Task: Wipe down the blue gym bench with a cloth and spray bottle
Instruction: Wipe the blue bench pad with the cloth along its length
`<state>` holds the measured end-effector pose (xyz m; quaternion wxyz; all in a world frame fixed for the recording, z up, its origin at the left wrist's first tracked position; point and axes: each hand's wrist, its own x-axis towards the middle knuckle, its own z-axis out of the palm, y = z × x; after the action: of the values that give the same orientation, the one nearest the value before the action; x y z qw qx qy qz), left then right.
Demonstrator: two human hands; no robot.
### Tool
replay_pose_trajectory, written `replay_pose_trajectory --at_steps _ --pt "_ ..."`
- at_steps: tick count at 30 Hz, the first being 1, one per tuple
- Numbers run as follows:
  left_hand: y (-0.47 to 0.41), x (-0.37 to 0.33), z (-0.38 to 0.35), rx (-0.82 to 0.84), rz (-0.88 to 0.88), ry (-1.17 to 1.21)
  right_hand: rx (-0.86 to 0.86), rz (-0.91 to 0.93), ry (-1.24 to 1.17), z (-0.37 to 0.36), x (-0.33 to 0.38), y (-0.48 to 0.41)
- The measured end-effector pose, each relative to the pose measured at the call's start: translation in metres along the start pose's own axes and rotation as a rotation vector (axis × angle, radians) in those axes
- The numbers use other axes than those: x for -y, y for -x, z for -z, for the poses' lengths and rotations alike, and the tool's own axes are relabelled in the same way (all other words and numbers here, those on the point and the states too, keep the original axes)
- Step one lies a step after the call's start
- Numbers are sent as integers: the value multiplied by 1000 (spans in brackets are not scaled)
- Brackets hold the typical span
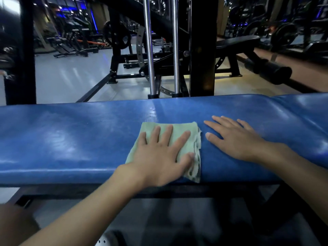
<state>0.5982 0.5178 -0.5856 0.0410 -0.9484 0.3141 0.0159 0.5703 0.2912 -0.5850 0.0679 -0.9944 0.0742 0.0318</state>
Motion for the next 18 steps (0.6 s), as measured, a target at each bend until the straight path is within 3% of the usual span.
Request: replay_pose_trajectory --at_steps 6,18 --pt "-10 8 5 66 19 73 -105 50 -66 3 13 -13" --pt "-173 60 11 63 129 74 -59 55 -3 -10 20 -15"
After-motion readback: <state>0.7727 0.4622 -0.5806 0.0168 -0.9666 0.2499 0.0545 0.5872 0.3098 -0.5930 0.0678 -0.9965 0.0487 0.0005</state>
